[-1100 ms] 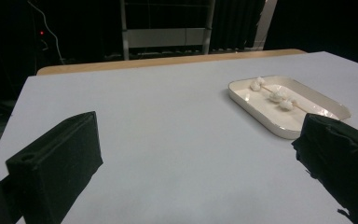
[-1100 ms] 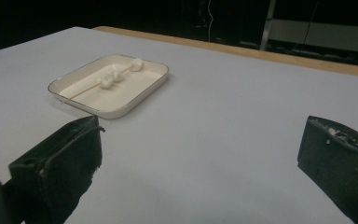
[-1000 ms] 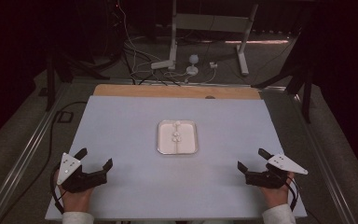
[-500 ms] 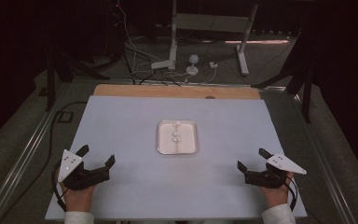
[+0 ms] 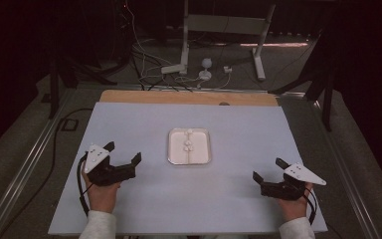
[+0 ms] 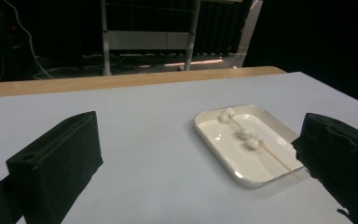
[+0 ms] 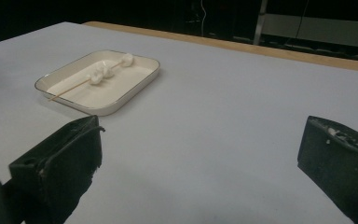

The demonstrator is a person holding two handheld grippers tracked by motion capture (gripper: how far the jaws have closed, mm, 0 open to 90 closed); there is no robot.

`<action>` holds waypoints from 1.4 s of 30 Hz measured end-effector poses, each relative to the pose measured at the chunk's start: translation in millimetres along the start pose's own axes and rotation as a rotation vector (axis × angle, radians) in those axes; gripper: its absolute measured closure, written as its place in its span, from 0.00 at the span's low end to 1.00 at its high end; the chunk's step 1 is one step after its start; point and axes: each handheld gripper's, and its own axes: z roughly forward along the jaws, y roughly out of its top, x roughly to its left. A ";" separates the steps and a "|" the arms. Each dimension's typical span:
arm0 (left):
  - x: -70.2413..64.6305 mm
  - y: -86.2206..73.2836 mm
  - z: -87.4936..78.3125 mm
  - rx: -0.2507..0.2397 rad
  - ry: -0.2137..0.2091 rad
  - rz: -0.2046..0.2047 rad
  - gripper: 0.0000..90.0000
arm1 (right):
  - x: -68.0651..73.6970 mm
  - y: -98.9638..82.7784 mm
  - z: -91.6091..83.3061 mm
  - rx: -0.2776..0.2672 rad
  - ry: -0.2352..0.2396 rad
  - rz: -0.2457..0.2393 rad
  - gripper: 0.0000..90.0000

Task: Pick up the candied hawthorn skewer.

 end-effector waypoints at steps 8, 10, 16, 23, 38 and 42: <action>-16.3 3.7 28.5 0.036 -0.041 0.005 0.01 | -1.6 0.0 -0.3 0.000 -0.007 0.004 0.00; -20.0 3.4 34.7 0.040 -0.049 0.009 0.01 | -1.6 0.1 0.1 0.000 -0.006 0.004 0.00; -29.0 1.7 52.6 0.060 -0.063 0.022 0.01 | -2.4 -0.2 0.8 0.002 -0.007 0.007 0.00; -43.3 1.6 72.4 0.082 -0.082 0.052 0.01 | -3.4 -0.4 1.4 0.003 -0.010 0.008 0.00; -66.6 -5.9 114.4 0.162 -0.100 0.074 0.01 | -5.4 -0.4 0.0 0.004 -0.012 0.016 0.00; -71.3 -7.3 122.6 0.176 -0.098 0.080 0.01 | -6.1 -0.6 0.2 0.003 -0.012 0.019 0.00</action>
